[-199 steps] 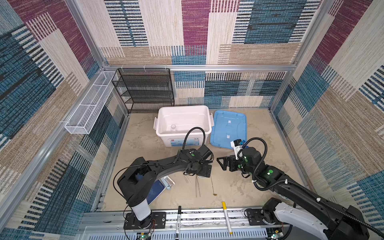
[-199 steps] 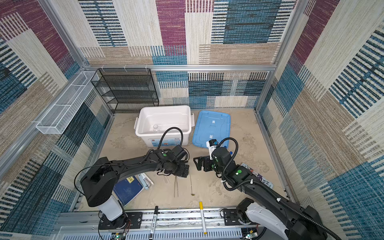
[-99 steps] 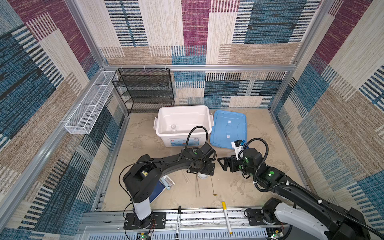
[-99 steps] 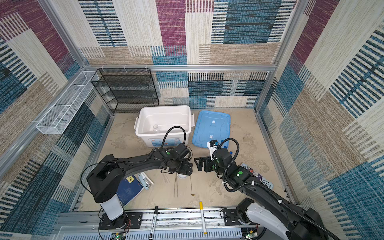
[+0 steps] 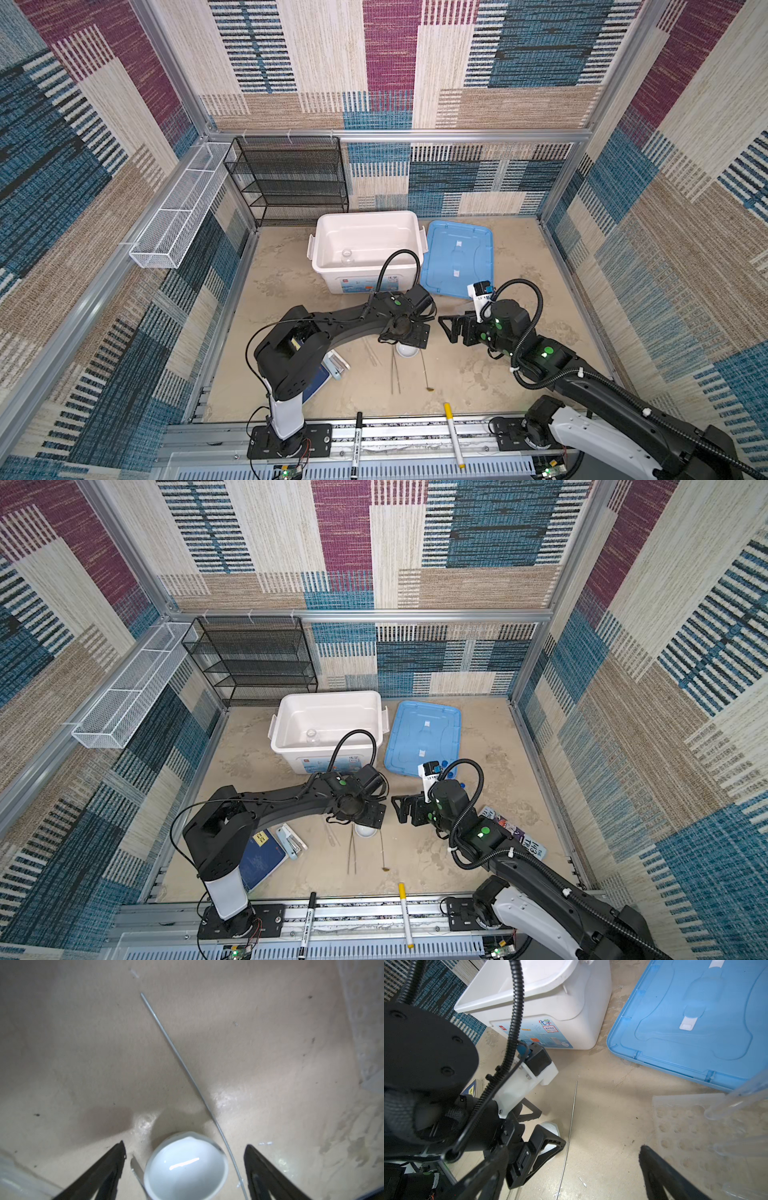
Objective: Organize the chemistry lab equipment
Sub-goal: 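Close the left gripper around the rim of the white porcelain dish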
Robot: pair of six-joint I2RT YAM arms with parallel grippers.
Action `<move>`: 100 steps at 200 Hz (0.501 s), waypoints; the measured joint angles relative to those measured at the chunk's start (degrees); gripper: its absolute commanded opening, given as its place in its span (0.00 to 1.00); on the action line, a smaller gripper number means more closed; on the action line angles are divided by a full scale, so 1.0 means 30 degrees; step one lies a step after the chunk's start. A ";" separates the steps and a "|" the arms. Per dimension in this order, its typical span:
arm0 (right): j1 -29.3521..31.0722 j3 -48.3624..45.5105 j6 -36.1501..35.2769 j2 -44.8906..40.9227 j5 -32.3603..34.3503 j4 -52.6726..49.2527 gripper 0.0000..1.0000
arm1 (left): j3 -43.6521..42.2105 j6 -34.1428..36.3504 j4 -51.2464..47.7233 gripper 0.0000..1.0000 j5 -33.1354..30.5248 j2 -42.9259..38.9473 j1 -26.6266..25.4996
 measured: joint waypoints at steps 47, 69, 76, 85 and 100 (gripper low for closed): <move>0.0000 -0.0408 -0.0015 0.0342 -0.0882 0.0437 0.99 | -0.0146 0.0087 -0.0503 0.90 -0.0517 0.0066 -0.0576; 0.0000 -0.0415 -0.0080 0.0488 -0.1275 0.0692 1.00 | 0.0007 0.0153 -0.0561 0.88 -0.0495 0.0444 -0.0743; 0.0000 -0.0415 -0.0124 0.0510 -0.1399 0.0692 0.99 | 0.0029 0.0233 -0.0597 0.86 -0.0495 0.0532 -0.0758; 0.0000 -0.0415 -0.0138 0.0510 -0.1428 0.0692 1.00 | 0.0036 0.0270 -0.0619 0.86 -0.0481 0.0576 -0.0772; 0.0000 -0.0415 -0.0146 0.0488 -0.1508 0.0699 0.99 | 0.0036 0.0291 -0.0634 0.85 -0.0488 0.0576 -0.0780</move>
